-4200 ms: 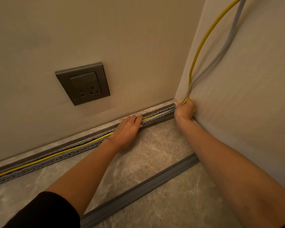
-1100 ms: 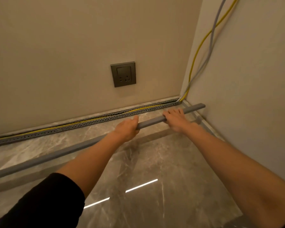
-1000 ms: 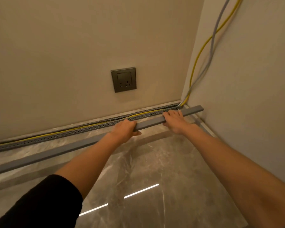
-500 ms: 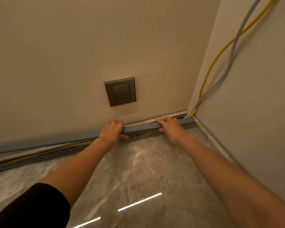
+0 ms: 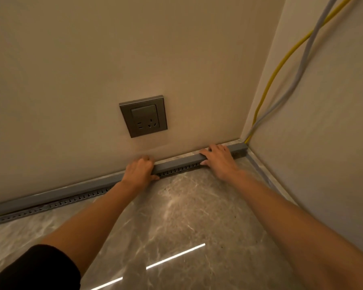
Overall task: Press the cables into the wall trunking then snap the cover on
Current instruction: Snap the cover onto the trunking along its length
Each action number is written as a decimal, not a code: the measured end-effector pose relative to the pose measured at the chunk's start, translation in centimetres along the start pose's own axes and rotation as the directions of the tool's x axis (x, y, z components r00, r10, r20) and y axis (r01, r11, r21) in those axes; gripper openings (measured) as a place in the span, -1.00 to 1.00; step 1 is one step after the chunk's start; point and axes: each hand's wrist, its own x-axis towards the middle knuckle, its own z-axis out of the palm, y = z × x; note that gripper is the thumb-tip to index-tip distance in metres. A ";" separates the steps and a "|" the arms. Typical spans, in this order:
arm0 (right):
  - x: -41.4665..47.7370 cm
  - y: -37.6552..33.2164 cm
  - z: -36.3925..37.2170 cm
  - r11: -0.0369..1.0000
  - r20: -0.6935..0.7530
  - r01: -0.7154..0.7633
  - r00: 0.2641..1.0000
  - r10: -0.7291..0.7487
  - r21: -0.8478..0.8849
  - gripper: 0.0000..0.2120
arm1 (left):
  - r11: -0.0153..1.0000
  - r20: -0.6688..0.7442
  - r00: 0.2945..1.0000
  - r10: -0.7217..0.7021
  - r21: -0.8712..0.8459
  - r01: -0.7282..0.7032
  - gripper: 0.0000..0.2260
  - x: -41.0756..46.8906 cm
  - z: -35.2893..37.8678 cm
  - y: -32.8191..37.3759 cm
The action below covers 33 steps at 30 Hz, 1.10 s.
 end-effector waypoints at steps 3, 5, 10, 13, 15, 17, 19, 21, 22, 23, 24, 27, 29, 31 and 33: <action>0.0 -0.1 -0.5 0.999 0.010 0.014 1.000 -0.014 0.029 -0.62 | 0.999 -0.009 0.999 0.051 -0.013 -0.051 -0.61 0.2 0.0 0.4; -0.1 -0.5 -0.8 0.997 0.016 0.046 0.999 -0.048 0.066 -0.60 | 0.993 -0.021 0.993 0.113 -0.039 -0.114 -0.61 0.5 0.0 0.9; -0.1 -1.7 -0.9 0.986 0.013 0.099 0.995 -0.101 0.134 -0.59 | 0.982 -0.048 0.983 0.179 -0.059 -0.182 -0.65 1.3 -0.4 2.1; 0.2 -1.6 -1.0 0.984 -0.008 0.093 0.996 -0.093 0.151 -0.61 | 0.989 -0.044 0.991 0.124 -0.082 -0.127 -0.66 1.5 -0.5 2.3; 0.4 -1.3 -1.2 0.980 0.003 0.088 0.996 -0.090 0.177 -0.61 | 0.989 -0.028 0.996 0.085 -0.120 -0.088 -0.67 1.7 -0.5 2.4; 0.4 -0.6 -1.0 0.975 0.029 0.071 0.996 -0.079 0.209 -0.60 | 0.988 -0.002 0.998 0.068 -0.141 -0.068 -0.67 1.9 -0.4 2.7; 0.3 0.5 -0.8 0.972 0.036 0.040 0.998 -0.050 0.230 -0.59 | 0.987 0.011 0.998 0.067 -0.146 -0.065 -0.67 2.0 -0.3 3.2; 0.3 1.7 -0.6 0.969 0.036 -0.004 0.999 -0.005 0.248 -0.59 | 0.986 0.007 0.998 0.069 -0.152 -0.068 -0.67 2.2 -0.1 3.6; 0.3 2.3 -0.6 0.966 0.039 -0.028 0.999 0.018 0.259 -0.60 | 0.987 0.005 0.998 0.069 -0.149 -0.067 -0.67 2.3 -0.1 3.9; 0.4 2.8 -0.6 0.962 0.042 -0.051 0.998 0.042 0.269 -0.61 | 0.988 0.008 0.998 0.065 -0.141 -0.063 -0.66 2.4 0.0 4.1; 0.4 3.3 -0.7 0.958 0.043 -0.070 0.997 0.060 0.278 -0.61 | 0.990 0.011 0.998 0.064 -0.131 -0.062 -0.66 2.5 0.0 4.2; 0.5 4.3 -0.6 0.952 0.033 -0.092 0.996 0.086 0.292 -0.61 | 0.989 -0.006 0.996 0.091 -0.119 -0.091 -0.66 2.5 -0.1 4.8; 0.5 4.5 -0.6 0.954 0.018 -0.093 0.996 0.092 0.283 -0.60 | 0.983 -0.039 0.991 0.127 -0.131 -0.132 -0.68 2.6 0.2 5.6; 0.6 4.8 -0.6 0.960 0.018 -0.090 0.996 0.088 0.266 -0.61 | 0.980 -0.065 0.985 0.163 -0.109 -0.169 -0.69 2.9 0.6 6.4; 0.7 5.1 -0.5 0.967 0.033 -0.070 0.997 0.064 0.246 -0.62 | 0.981 -0.089 0.979 0.185 -0.043 -0.189 -0.68 3.1 0.8 7.0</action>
